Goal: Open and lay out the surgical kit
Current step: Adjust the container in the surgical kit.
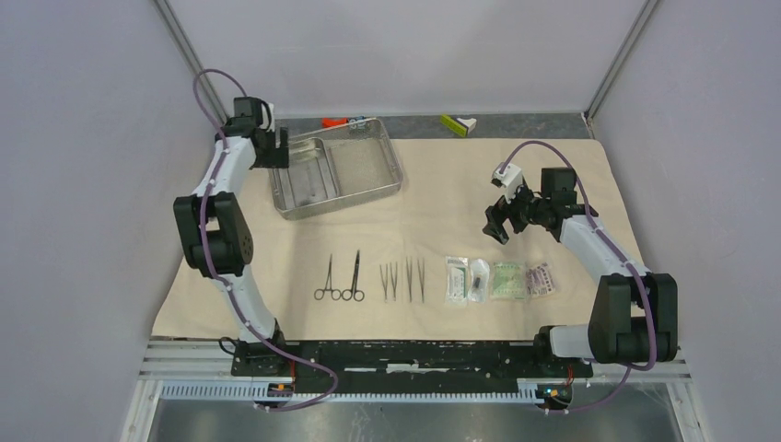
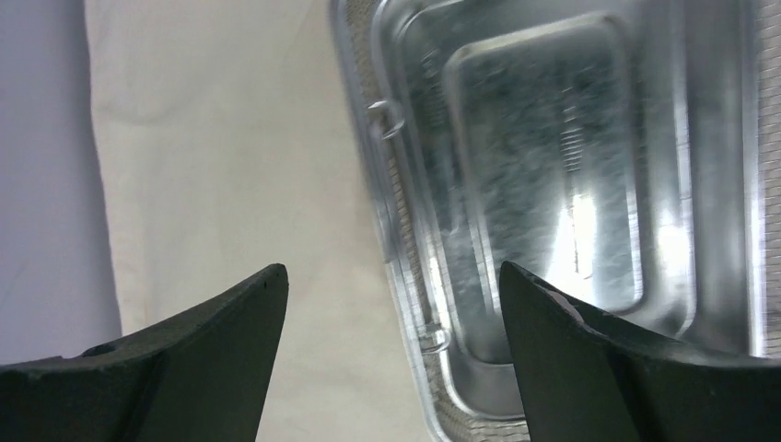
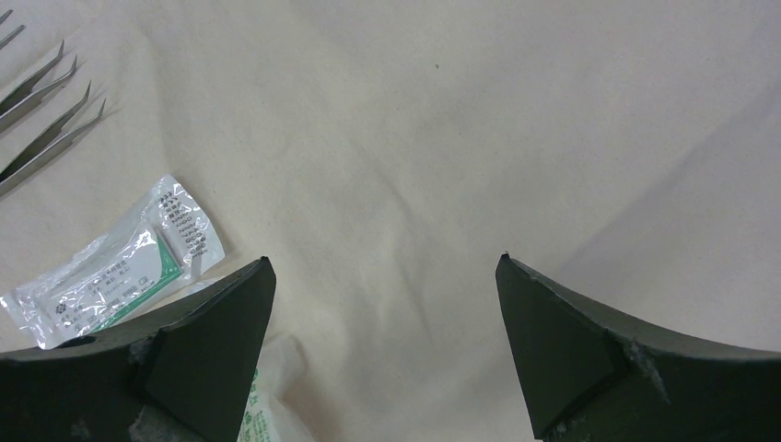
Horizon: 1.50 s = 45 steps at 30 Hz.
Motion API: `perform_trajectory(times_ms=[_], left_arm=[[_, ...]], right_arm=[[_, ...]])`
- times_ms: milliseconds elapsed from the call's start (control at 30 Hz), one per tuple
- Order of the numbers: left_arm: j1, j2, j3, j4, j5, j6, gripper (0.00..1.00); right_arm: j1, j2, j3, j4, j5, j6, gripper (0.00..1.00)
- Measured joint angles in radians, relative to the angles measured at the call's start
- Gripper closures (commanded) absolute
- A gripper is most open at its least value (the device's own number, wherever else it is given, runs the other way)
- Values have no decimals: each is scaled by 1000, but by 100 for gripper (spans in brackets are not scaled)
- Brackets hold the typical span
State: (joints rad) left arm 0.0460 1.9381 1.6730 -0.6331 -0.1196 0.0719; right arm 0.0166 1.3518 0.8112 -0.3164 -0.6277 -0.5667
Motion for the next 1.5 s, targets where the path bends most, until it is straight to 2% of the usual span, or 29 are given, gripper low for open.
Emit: perform_trajectory(times_ms=[167,367,733,833,967,1233,1300,1400,1500], left_arm=[[109,-9,-39,-73,52,13,17],[115,23,-28,-109,159,13,23],[110,189,59,-158,236,18,63],[110,213,95,-165,237,35,70],[117,241,135,-164,256,61,75],[116,346,313,-234,249,177,74],[116,383,375,-254,238,194,67],[114,438,470,-284,222,215,50],[114,444,484,-280,203,230,35]], right_arm=[[0,0,0,0,0,0,2],[0,0,0,0,1,0,2],[0,6,0,0,14,-4,2],[0,14,0,0,27,-4,2],[0,35,14,-21,47,-16,2],[0,101,89,-55,72,-37,2],[-1,117,97,-56,72,-38,2],[-3,133,99,-63,71,-39,2],[-5,137,99,-68,69,-42,2]])
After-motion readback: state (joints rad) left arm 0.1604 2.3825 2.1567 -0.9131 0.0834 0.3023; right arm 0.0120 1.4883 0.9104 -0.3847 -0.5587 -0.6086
